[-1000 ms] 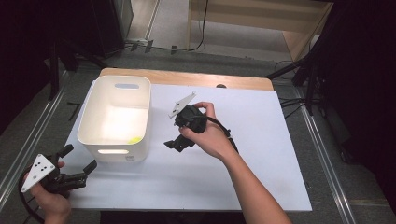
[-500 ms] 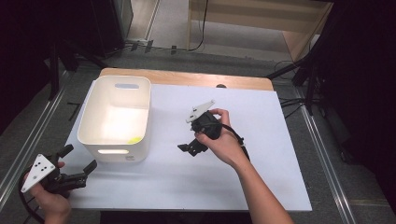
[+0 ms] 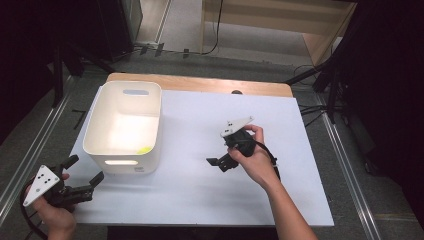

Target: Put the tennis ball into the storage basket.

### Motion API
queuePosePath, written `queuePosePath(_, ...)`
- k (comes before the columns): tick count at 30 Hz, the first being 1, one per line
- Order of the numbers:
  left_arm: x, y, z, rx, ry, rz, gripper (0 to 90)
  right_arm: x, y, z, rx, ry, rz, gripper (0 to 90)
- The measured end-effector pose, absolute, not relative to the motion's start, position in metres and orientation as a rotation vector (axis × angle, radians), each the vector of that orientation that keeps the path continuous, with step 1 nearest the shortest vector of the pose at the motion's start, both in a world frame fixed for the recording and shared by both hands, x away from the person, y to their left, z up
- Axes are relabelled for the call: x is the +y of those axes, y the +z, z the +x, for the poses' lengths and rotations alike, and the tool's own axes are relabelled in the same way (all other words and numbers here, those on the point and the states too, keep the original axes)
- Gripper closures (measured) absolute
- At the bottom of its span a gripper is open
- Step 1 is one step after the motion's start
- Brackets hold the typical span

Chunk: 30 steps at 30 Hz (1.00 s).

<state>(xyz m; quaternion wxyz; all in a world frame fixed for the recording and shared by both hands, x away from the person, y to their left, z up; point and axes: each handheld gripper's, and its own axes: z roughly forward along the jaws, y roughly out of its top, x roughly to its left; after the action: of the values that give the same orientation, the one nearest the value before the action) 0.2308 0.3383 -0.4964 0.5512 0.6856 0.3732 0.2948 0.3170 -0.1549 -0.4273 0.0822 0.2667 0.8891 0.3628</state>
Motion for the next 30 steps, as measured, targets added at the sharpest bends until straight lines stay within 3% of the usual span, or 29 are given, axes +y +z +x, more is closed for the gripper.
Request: queuePosePath(30,0.338,-0.497,0.231,0.877,0.702,1.620,0.0,-0.230,-0.460,0.284,2.466,1.208,0.955,0.0)
